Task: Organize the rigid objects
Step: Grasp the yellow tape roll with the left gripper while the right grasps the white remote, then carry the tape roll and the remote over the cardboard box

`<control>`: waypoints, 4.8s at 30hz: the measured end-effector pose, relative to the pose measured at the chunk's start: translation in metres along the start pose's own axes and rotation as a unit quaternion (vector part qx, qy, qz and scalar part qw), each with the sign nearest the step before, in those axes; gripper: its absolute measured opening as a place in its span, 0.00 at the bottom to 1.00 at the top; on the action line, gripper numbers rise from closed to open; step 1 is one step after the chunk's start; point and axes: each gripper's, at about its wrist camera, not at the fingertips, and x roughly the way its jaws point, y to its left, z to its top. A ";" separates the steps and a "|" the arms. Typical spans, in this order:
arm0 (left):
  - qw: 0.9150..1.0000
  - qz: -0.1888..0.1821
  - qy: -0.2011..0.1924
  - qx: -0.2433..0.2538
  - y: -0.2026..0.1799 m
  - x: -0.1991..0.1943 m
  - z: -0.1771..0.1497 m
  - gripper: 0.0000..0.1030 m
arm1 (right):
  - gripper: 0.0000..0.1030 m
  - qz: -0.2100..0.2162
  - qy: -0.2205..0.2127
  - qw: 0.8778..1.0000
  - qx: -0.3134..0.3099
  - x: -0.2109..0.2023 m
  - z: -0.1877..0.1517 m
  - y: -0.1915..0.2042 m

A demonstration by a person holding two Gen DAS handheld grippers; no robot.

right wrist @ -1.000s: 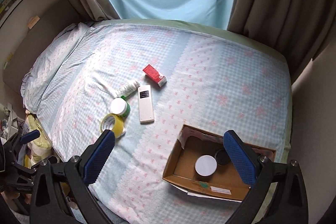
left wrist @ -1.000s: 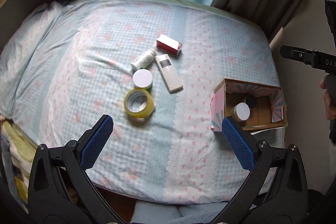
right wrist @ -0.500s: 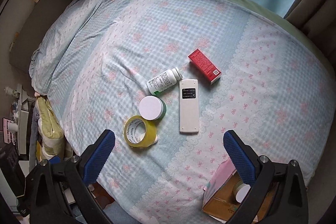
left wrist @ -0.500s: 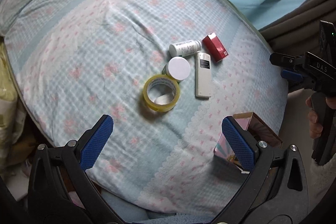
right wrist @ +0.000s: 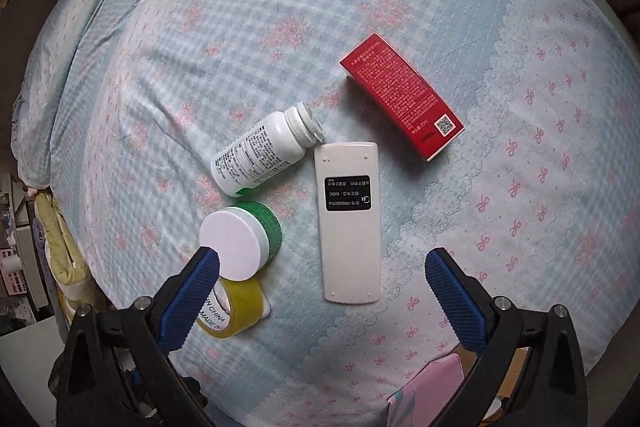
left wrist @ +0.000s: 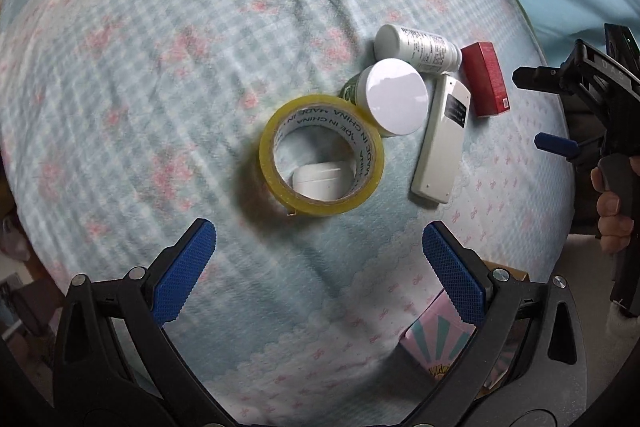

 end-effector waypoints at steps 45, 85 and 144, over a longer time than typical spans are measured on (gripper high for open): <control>0.998 0.057 0.001 0.025 -0.028 0.115 0.025 0.94 | 0.52 -0.092 0.069 0.993 0.011 0.117 0.013 -0.006; 0.934 -0.015 -0.169 0.315 -0.142 -0.198 -0.010 0.94 | 0.51 0.032 -0.190 0.981 0.035 -0.206 -0.144 0.006; 0.673 0.078 0.022 0.735 -0.296 0.092 -0.293 0.95 | 0.52 0.075 -0.245 0.831 0.495 -0.026 -0.393 -0.308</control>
